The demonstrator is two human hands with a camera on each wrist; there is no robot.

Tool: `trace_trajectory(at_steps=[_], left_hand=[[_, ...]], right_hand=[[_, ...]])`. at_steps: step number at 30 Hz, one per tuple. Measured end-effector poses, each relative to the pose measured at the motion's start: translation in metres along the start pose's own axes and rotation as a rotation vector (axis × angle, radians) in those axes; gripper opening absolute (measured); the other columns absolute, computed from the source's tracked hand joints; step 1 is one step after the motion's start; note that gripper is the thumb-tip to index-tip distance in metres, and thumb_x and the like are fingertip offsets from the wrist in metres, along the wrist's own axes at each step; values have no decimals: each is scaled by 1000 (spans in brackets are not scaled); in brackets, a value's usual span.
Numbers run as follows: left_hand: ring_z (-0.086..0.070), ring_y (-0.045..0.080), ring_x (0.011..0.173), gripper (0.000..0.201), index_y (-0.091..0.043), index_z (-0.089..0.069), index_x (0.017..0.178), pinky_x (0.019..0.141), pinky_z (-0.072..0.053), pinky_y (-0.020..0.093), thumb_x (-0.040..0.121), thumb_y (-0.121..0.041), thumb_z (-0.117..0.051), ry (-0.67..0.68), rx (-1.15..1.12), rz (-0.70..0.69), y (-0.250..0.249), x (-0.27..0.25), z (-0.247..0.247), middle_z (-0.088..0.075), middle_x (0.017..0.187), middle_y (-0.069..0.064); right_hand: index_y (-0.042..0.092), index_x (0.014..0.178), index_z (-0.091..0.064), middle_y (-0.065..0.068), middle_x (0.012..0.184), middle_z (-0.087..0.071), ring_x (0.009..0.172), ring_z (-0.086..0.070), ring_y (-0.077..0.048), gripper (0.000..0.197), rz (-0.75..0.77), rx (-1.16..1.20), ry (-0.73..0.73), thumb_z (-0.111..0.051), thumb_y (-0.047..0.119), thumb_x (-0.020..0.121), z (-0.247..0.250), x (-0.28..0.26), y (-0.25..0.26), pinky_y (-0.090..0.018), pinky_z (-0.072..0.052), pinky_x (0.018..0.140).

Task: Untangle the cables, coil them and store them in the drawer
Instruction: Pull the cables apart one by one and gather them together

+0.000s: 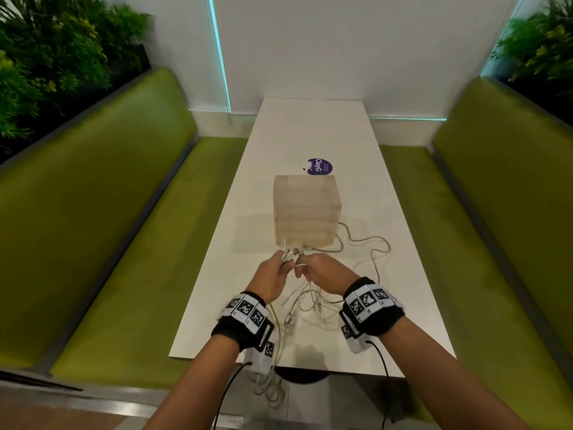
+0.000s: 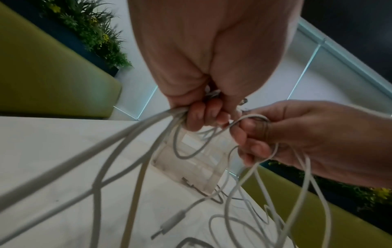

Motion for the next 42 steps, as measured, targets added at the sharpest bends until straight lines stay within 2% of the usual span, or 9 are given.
trace_trajectory(at_steps=[5,11,16,21,28,30,33,38,42], left_hand=[[-47,20,65,26,-2,-48,99,57,-33,25,98,-28,-47,38,36,27,-4,1,-1,-59,79,9],[-57,37,78,24,6,-50,106,57,-25,25,99,-16,-44,-202,102,28,-1,0,21,-63,91,26],[-44,27,68,21,4,-50,97,55,-22,27,98,-16,-46,-318,70,88,3,-3,41,-56,78,16],[-48,28,73,21,-4,-45,85,61,-29,30,98,-20,-46,-436,15,195,14,-6,56,-56,80,14],[-50,25,80,20,0,-55,96,68,-33,28,98,-19,-47,-546,-99,242,22,-10,65,-57,86,11],[-51,25,79,20,-2,-54,96,68,-34,29,98,-21,-46,-505,-103,236,22,-10,61,-57,85,11],[-53,24,75,23,-3,-55,99,68,-41,34,98,-25,-47,-316,-102,172,14,-9,35,-59,82,8],[-47,14,63,18,-11,-50,86,62,-37,30,97,-26,-49,-178,-159,73,-12,-6,0,-50,66,-6],[-50,15,67,20,-12,-51,90,66,-41,31,96,-31,-49,-77,-183,34,-21,-3,-8,-52,70,-7]], right_hand=[[0,94,-63,-2,77,-55,70,-49,-18,18,-45,-2,-55,-45,2,91,2,6,2,-25,-36,65],[14,111,-63,-9,99,-69,92,-61,-32,26,-177,-302,-250,-42,16,96,-2,3,-20,-39,-44,81],[15,112,-63,-5,111,-63,104,-55,-29,28,-303,-353,-241,-43,27,97,-11,-8,-54,-37,-39,84],[16,105,-65,-3,115,-57,108,-50,-26,22,-310,-372,-225,-53,29,93,-14,-18,-76,-37,-38,87],[10,98,-62,-6,101,-56,95,-54,-25,27,-390,-150,-205,-53,36,93,-5,-26,-86,-34,-42,76],[9,91,-58,-3,89,-53,85,-54,-23,28,-392,-52,-200,-52,36,94,-4,-25,-79,-31,-38,69],[9,80,-51,-4,79,-54,74,-50,-21,29,-296,49,-189,-52,33,94,-4,-19,-57,-30,-31,64],[7,86,-56,-5,87,-59,80,-54,-21,30,-162,41,-131,-49,35,96,-6,-10,-19,-35,-41,72],[8,93,-61,-9,95,-66,90,-60,-25,37,-114,-37,-93,-41,39,98,-8,-8,-9,-37,-46,78]])
Point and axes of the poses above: each hand's wrist, its own x-axis towards the middle knuckle, its own z-axis out of the back of the hand, y = z × x, the point moved 1 cm from there along x, towards the middle knuckle
